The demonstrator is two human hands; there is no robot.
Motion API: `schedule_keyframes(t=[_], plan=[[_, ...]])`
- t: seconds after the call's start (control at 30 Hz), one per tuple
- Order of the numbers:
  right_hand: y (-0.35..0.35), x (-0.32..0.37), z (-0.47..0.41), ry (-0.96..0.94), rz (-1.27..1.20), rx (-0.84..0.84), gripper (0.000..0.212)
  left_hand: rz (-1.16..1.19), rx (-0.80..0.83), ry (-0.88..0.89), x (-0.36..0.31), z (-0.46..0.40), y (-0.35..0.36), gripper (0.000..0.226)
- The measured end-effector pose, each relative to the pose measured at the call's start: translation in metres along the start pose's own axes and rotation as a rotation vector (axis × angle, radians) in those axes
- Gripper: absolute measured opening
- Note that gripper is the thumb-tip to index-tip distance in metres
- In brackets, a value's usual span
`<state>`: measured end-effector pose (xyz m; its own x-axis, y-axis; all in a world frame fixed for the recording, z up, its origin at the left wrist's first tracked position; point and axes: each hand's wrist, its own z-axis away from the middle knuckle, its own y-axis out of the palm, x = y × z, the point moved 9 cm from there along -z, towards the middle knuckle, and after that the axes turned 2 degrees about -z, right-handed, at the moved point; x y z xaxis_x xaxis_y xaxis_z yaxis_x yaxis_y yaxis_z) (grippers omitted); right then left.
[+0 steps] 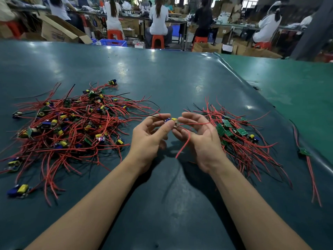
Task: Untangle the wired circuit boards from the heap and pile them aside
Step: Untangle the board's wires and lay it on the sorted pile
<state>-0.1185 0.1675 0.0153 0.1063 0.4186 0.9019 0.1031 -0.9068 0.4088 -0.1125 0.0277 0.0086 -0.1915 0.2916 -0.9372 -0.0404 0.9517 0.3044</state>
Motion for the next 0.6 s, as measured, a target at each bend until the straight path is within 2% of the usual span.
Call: schedule_keyframes(t=[0.1,0.23,0.4,0.47,0.6], plan=[[0.002,-0.001,0.001,-0.034,0.114,0.007,0.037,0.034,-0.043,-0.041,0.002,-0.003,-0.008,0.030],[-0.006,0.000,0.000,0.000,-0.024,-0.103,0.015,0.008,0.035,-0.051,0.004,-0.002,-0.001,0.033],[-0.015,-0.009,0.000,0.123,-0.170,-0.176,0.007,-0.008,0.088,-0.043,0.004,-0.002,0.004,0.029],[-0.016,-0.010,0.000,0.131,-0.102,-0.180,0.010,-0.007,0.088,-0.050,0.005,-0.003,0.004,0.031],[-0.012,0.001,0.001,0.026,0.142,-0.110,0.014,0.004,0.095,-0.094,0.009,-0.004,0.005,0.034]])
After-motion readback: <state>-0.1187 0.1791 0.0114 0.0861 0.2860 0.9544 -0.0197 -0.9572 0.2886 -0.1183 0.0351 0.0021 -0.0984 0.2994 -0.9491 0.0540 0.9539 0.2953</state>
